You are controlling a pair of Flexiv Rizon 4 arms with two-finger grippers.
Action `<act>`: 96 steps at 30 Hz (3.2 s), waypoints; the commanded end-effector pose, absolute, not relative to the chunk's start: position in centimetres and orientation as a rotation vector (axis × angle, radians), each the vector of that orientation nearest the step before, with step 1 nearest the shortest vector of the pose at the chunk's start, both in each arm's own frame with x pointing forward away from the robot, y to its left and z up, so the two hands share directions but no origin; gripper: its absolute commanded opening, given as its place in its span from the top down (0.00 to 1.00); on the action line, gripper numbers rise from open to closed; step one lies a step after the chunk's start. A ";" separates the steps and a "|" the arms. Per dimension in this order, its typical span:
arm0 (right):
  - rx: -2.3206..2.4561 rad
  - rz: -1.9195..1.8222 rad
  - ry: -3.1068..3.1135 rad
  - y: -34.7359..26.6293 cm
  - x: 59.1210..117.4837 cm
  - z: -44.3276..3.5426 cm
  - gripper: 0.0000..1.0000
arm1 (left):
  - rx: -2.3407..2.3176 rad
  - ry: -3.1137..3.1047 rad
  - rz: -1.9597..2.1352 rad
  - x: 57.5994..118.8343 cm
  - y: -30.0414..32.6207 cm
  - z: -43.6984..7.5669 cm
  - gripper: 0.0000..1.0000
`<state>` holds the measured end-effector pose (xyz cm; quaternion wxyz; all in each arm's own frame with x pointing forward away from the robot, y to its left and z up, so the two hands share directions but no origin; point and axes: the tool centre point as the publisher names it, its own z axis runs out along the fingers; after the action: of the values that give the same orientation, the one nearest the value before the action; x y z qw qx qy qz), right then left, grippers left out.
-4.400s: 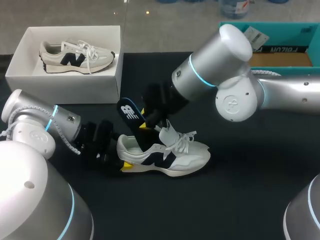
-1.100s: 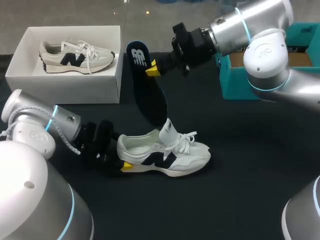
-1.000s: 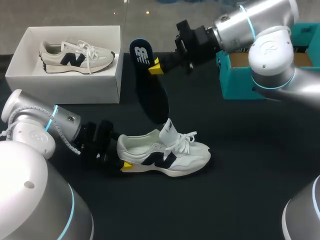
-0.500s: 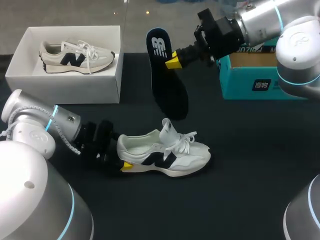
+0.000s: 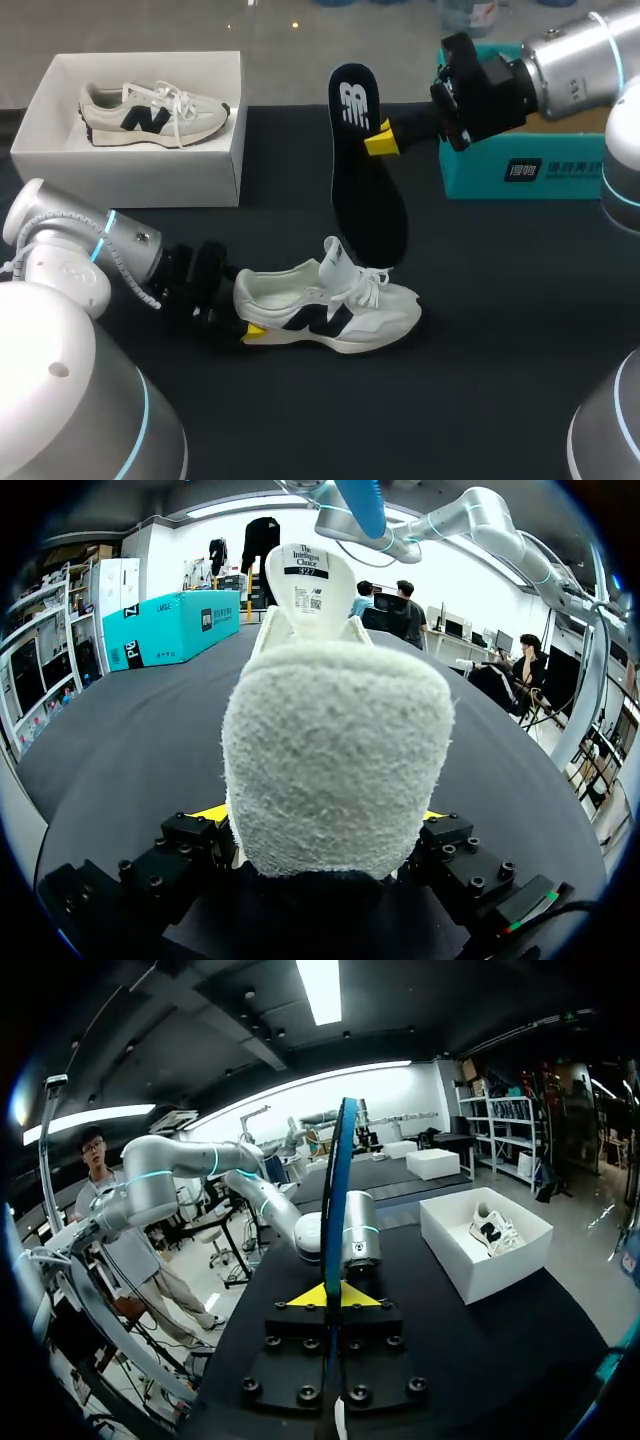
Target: Take the shoe out of the shoebox, open the shoe tongue, remove and reinsert the insole, then place the shoe into the shoebox
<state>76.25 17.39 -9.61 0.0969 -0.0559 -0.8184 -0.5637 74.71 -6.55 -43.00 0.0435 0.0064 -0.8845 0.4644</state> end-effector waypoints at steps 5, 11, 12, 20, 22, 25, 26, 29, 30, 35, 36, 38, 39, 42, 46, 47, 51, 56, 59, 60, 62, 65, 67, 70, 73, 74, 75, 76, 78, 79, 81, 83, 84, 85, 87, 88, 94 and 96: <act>-0.181 -1.691 -2.475 16.1 74.9 -9.4 1.00 | 0.019 -2.706 1.417 74.7 -6.6 -43.5 1.00; -0.181 -1.691 -2.475 16.1 74.9 -9.4 1.00 | 0.019 -2.706 1.417 74.7 -6.6 -43.5 1.00; -0.181 -1.691 -2.475 16.1 74.9 -9.4 1.00 | 0.019 -2.706 1.417 74.7 -6.6 -43.5 1.00; -0.422 -1.628 -2.328 14.4 74.0 -8.5 1.00 | 0.019 -2.706 1.417 74.7 -6.6 -43.5 1.00; -0.423 -1.627 -2.326 14.0 73.4 -7.8 1.00 | 0.019 -2.706 1.417 74.7 -6.6 -43.5 1.00; -0.489 -1.610 -2.316 13.2 72.5 -7.1 1.00 | 0.019 -2.706 1.417 74.7 -6.6 -43.5 1.00; -0.511 -1.603 -2.309 12.9 72.2 -6.9 1.00 | 0.019 -2.706 1.417 74.7 -6.6 -43.5 1.00; -0.538 -1.592 -2.311 12.4 71.5 -6.1 1.00 | 0.019 -2.706 1.417 74.7 -6.6 -43.5 1.00; -0.539 -1.597 -2.306 12.3 71.3 -5.8 1.00 | 0.019 -2.706 1.417 74.7 -6.6 -43.5 1.00; -0.566 -1.561 -2.314 12.4 70.3 -4.7 1.00 | 0.019 -2.706 1.417 74.7 -6.6 -43.5 1.00; -0.569 -1.561 -2.312 12.4 70.0 -4.5 1.00 | 0.019 -2.706 1.417 74.7 -6.6 -43.5 1.00; -0.574 -1.540 -2.312 12.7 69.6 -4.1 1.00 | 0.019 -2.706 1.417 74.7 -6.6 -43.5 1.00; -0.574 -1.549 -2.301 12.8 69.4 -3.8 1.00 | 0.019 -2.706 1.417 74.7 -6.6 -43.5 1.00; -0.594 -1.550 -2.304 12.9 68.9 -3.4 1.00 | 0.019 -2.706 1.417 74.7 -6.6 -43.5 1.00; -0.604 -1.551 -2.311 12.9 68.1 -3.0 1.00 | 0.019 -2.706 1.417 74.7 -6.6 -43.5 1.00; -0.587 -1.545 -2.322 12.9 67.9 -2.9 1.00 | 0.019 -2.706 1.417 74.7 -6.6 -43.5 1.00; -0.525 -1.516 -2.388 12.7 67.2 -2.5 1.00 | 0.019 -2.706 1.417 74.7 -6.6 -43.5 1.00; -0.548 -1.541 -2.410 12.1 66.6 -2.1 1.00 | 0.019 -2.706 1.417 74.7 -6.6 -43.5 1.00; -0.565 -1.552 -2.413 11.7 66.5 -1.9 1.00 | 0.019 -2.706 1.417 74.7 -6.6 -43.5 1.00; -0.568 -1.552 -2.414 11.6 66.6 -1.9 1.00 | 0.019 -2.706 1.417 74.7 -6.6 -43.5 1.00; -0.572 -1.550 -2.415 11.6 66.7 -1.7 1.00 | 0.019 -2.706 1.417 74.7 -6.6 -43.5 1.00; -0.572 -1.549 -2.418 11.7 66.9 -1.4 1.00 | 0.019 -2.706 1.417 74.7 -6.6 -43.5 1.00; -0.562 -1.541 -2.421 11.8 67.2 -1.3 1.00 | 0.019 -2.706 1.417 74.7 -6.6 -43.5 1.00; -0.561 -1.560 -2.439 12.0 67.5 -1.2 1.00 | 0.019 -2.706 1.417 74.7 -6.6 -43.5 1.00; -0.561 -1.560 -2.439 12.0 67.5 -1.2 1.00 | 0.019 -2.706 1.417 74.7 -6.6 -43.5 1.00; -0.561 -1.560 -2.439 12.0 67.5 -1.2 1.00 | 0.019 -2.706 1.417 74.7 -6.6 -43.5 1.00; -0.561 -1.560 -2.439 12.0 67.5 -1.2 1.00 | 0.019 -2.706 1.417 74.7 -6.6 -43.5 1.00; -0.561 -1.560 -2.439 12.0 67.5 -1.2 1.00 | 0.019 -2.706 1.417 74.7 -6.6 -43.5 1.00; -0.561 -1.560 -2.439 12.0 67.5 -1.2 1.00 | 0.019 -2.706 1.417 74.7 -6.6 -43.5 1.00; -0.561 -1.560 -2.439 12.0 67.5 -1.2 1.00 | 0.019 -2.706 1.417 74.7 -6.6 -43.5 1.00; -0.561 -1.560 -2.439 12.0 67.5 -1.2 1.00 | 0.019 -2.706 1.417 74.7 -6.6 -43.5 1.00; -0.561 -1.560 -2.439 12.0 67.5 -1.2 1.00 | 0.019 -2.706 1.417 74.7 -6.6 -43.5 1.00; -0.561 -1.560 -2.439 12.0 67.5 -1.2 1.00 | 0.019 -2.706 1.417 74.7 -6.6 -43.5 1.00; -0.561 -1.560 -2.439 12.0 67.5 -1.2 1.00 | 0.019 -2.706 1.417 74.7 -6.6 -43.5 1.00; -0.561 -1.560 -2.439 12.0 67.5 -1.2 1.00 | 0.019 -2.706 1.417 74.7 -6.6 -43.5 1.00; -0.561 -1.560 -2.439 12.0 67.5 -1.2 1.00 | 0.019 -2.706 1.417 74.7 -6.6 -43.5 1.00; -0.561 -1.560 -2.439 12.0 67.5 -1.2 1.00 | 0.019 -2.706 1.417 74.7 -6.6 -43.5 1.00; -0.561 -1.560 -2.439 12.0 67.5 -1.2 1.00 | 0.019 -2.706 1.417 74.7 -6.6 -43.5 1.00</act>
<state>67.29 11.80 -1.17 0.0951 -0.1895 -0.8224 -0.5280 74.71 -6.55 -43.01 0.0436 0.0064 -0.8845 0.4644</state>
